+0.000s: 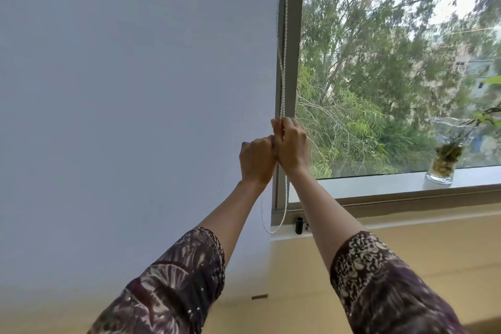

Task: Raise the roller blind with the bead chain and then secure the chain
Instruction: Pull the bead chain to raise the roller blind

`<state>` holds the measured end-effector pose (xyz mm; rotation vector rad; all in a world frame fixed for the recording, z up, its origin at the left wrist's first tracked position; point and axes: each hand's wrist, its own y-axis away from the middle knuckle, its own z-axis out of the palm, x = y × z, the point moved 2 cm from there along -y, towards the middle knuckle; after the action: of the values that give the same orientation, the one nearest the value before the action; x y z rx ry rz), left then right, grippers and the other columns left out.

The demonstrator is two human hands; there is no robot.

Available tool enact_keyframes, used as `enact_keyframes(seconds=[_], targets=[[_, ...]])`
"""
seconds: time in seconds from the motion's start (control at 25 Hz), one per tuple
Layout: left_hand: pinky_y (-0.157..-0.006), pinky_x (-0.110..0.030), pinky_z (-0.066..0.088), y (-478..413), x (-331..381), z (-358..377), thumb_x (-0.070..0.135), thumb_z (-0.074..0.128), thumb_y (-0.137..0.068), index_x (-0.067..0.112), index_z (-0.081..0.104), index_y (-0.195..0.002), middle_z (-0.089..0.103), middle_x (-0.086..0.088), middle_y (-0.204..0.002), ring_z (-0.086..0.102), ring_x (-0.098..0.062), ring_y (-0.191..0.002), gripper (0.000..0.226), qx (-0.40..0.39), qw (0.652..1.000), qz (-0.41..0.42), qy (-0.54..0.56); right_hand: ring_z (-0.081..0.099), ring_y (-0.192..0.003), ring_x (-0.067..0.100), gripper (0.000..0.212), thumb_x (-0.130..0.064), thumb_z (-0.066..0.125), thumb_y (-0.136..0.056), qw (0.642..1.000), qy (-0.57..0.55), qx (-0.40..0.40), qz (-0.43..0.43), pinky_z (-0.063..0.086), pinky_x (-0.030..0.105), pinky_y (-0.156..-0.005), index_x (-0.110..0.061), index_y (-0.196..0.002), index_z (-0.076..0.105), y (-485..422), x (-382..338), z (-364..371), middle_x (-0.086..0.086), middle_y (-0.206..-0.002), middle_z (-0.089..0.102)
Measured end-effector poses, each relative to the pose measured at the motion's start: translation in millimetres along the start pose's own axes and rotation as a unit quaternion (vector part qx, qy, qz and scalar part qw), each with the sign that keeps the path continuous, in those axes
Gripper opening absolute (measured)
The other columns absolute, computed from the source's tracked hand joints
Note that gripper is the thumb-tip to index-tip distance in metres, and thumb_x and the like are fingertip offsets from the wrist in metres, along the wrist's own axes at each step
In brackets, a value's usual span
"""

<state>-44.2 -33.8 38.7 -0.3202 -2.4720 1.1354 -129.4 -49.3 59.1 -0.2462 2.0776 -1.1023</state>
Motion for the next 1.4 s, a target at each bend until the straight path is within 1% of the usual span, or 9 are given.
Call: enact_keyframes(seconds=[0.12, 0.32, 0.6, 0.68, 0.92, 1.0, 1.08, 1.2, 1.4], targets=[[-0.078, -0.040, 0.055, 8.7, -1.4, -1.9, 0.017, 0.055, -0.094, 0.012, 0.070, -0.082, 0.074, -0.007, -0.073, 0.067, -0.029, -0.062, 0.020, 0.001, 0.999, -0.035, 0.008, 0.060, -0.088, 0.023, 0.027, -0.025, 0.045, -0.098, 0.999, -0.021, 0.011, -0.023, 0.046, 0.032, -0.063, -0.007, -0.090, 0.064, -1.0, -4.0, 2.9, 0.007, -0.091, 0.067], [-0.066, -0.038, 0.057, 22.7, -6.0, -3.1, 0.020, 0.051, -0.096, 0.016, 0.071, -0.087, 0.074, -0.006, -0.072, 0.064, -0.029, -0.060, 0.022, 0.012, 0.994, -0.082, 0.064, 0.060, -0.081, 0.017, 0.027, -0.024, 0.046, -0.097, 0.998, -0.029, 0.047, -0.010, 0.031, 0.019, -0.055, -0.011, -0.081, 0.064, 11.2, -7.0, 0.8, 0.001, -0.084, 0.069], [-0.056, -0.035, 0.057, 45.4, -4.5, -19.7, 0.020, 0.055, -0.094, 0.016, 0.071, -0.084, 0.073, -0.005, -0.069, 0.064, -0.026, -0.056, 0.019, 0.042, 0.988, -0.091, 0.118, 0.059, -0.081, 0.017, 0.025, -0.022, 0.048, -0.095, 0.995, -0.064, 0.070, -0.018, 0.044, 0.026, -0.059, -0.012, -0.079, 0.064, 32.6, -23.7, -7.0, -0.001, -0.082, 0.067], [-0.054, -0.030, 0.055, 49.2, -4.5, -27.2, 0.018, 0.053, -0.094, 0.016, 0.072, -0.085, 0.074, -0.003, -0.069, 0.064, -0.024, -0.055, 0.021, 0.054, 0.987, -0.084, 0.126, 0.052, -0.091, 0.018, 0.025, -0.027, 0.050, -0.095, 0.996, -0.033, 0.078, -0.022, 0.049, 0.034, -0.068, -0.013, -0.080, 0.065, 34.8, -27.1, -10.7, 0.003, -0.093, 0.063], [-0.065, -0.026, 0.056, 60.8, -13.9, -47.8, 0.020, 0.051, -0.096, 0.017, 0.073, -0.100, 0.077, 0.003, -0.084, 0.072, -0.014, -0.073, 0.022, 0.059, 0.983, -0.069, 0.158, 0.032, -0.128, 0.030, 0.024, -0.033, 0.049, -0.094, 0.999, -0.001, 0.050, 0.009, 0.030, 0.037, -0.102, -0.020, -0.091, 0.069, 43.2, -26.7, -21.2, 0.011, -0.142, 0.035], [-0.069, -0.027, 0.058, 65.9, -19.1, -54.6, 0.021, 0.051, -0.097, 0.017, 0.073, -0.101, 0.078, 0.003, -0.087, 0.073, -0.013, -0.076, 0.023, 0.061, 0.983, -0.067, 0.162, 0.047, -0.119, 0.028, 0.019, -0.023, 0.050, -0.094, 0.994, -0.087, 0.032, 0.057, 0.042, 0.039, -0.100, -0.015, -0.105, 0.064, 40.4, -34.3, -25.1, 0.014, -0.132, 0.046], [-0.071, -0.028, 0.059, 68.4, -23.7, -62.7, 0.020, 0.050, -0.097, 0.017, 0.073, -0.101, 0.077, 0.003, -0.088, 0.073, -0.013, -0.077, 0.024, 0.060, 0.983, -0.068, 0.159, 0.058, -0.087, 0.018, 0.019, -0.016, 0.049, -0.095, 0.984, -0.152, 0.034, 0.083, 0.051, 0.033, -0.078, -0.009, -0.112, 0.053, 38.3, -47.5, -29.6, 0.011, -0.105, 0.060], [-0.071, -0.026, 0.057, 73.2, -29.3, -74.6, 0.021, 0.048, -0.098, 0.017, 0.072, -0.102, 0.077, 0.004, -0.089, 0.072, -0.013, -0.077, 0.025, 0.056, 0.983, -0.077, 0.155, 0.053, -0.058, 0.015, 0.015, -0.018, 0.041, -0.099, 0.988, -0.123, 0.055, 0.074, 0.036, 0.024, -0.048, -0.010, -0.109, 0.049, 49.3, -60.7, -28.9, 0.004, -0.074, 0.061], [-0.072, -0.030, 0.060, 77.6, -36.8, -93.1, 0.024, 0.045, -0.099, 0.013, 0.071, -0.104, 0.077, 0.000, -0.090, 0.073, -0.016, -0.077, 0.028, 0.051, 0.981, -0.081, 0.170, 0.050, -0.050, 0.019, 0.024, -0.021, 0.035, -0.100, 0.994, -0.004, 0.107, 0.020, 0.027, 0.023, -0.048, -0.011, -0.093, 0.056, 85.9, -78.7, -25.8, -0.002, -0.060, 0.056]])
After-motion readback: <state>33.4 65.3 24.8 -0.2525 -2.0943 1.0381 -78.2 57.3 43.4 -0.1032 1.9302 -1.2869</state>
